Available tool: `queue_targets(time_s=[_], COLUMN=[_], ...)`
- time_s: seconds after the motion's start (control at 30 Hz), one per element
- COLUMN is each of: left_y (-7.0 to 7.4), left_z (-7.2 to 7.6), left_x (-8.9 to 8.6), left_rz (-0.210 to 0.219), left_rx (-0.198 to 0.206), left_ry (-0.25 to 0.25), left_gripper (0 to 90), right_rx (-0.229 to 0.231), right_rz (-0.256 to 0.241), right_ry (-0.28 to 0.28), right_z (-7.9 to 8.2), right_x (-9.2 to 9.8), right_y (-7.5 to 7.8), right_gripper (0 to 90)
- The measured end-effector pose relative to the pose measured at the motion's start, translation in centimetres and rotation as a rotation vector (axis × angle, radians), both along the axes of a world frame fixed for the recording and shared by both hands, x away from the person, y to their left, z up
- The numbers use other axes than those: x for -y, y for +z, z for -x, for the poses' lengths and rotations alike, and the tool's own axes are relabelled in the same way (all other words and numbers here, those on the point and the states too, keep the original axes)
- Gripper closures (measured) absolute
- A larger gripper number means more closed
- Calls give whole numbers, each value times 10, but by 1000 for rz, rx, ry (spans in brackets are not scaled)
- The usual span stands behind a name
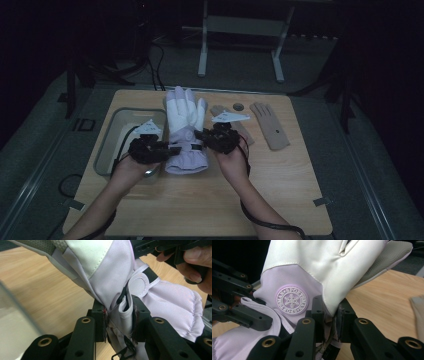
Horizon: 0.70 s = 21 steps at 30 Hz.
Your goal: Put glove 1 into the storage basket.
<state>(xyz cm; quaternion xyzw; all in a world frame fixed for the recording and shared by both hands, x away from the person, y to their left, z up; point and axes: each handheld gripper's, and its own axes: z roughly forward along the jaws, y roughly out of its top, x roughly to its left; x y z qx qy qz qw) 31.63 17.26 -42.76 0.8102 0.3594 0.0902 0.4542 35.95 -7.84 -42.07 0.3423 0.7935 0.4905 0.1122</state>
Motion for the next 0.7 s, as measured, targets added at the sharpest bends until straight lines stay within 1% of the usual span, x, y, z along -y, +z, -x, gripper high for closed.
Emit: queue_targets(time_s=[0.07, 0.13, 0.17, 0.3, 0.37, 0.4, 0.47, 0.6, 0.7], left_y=[5, 10, 12, 17, 19, 20, 21, 18, 9], left_z=[-1, -3, -3, -4, -3, -3, 0, 2, 0], left_x=[-10, -22, -28, -53, -65, -71, -82, -102, -117], left_rz=[-5, -20, -17, -30, -45, -46, -70, -72, -78], left_rx=[-5, 1, 4, 16, 24, 18, 26, -7, -30], left_ry=[5, 9, 9, 7, 6, 8, 22, 54, 65], left_gripper=[710, 709, 709, 709, 709, 709, 709, 708, 708], right_rx=[-5, -5, -5, 4, 0, 2, 5, -10, -27], right_rz=[-9, -17, -19, -30, -36, -38, -38, -36, -39], right_ry=[9, 16, 19, 31, 40, 43, 54, 75, 79], right_z=[-3, -6, -7, -10, -11, -11, -11, -14, -17], right_x=[-11, -22, -28, -52, -64, -70, -83, -107, -124], right_y=[4, 7, 9, 14, 14, 14, 13, 9, 0], right_gripper=[791, 790, 791, 791, 791, 791, 791, 791, 791])
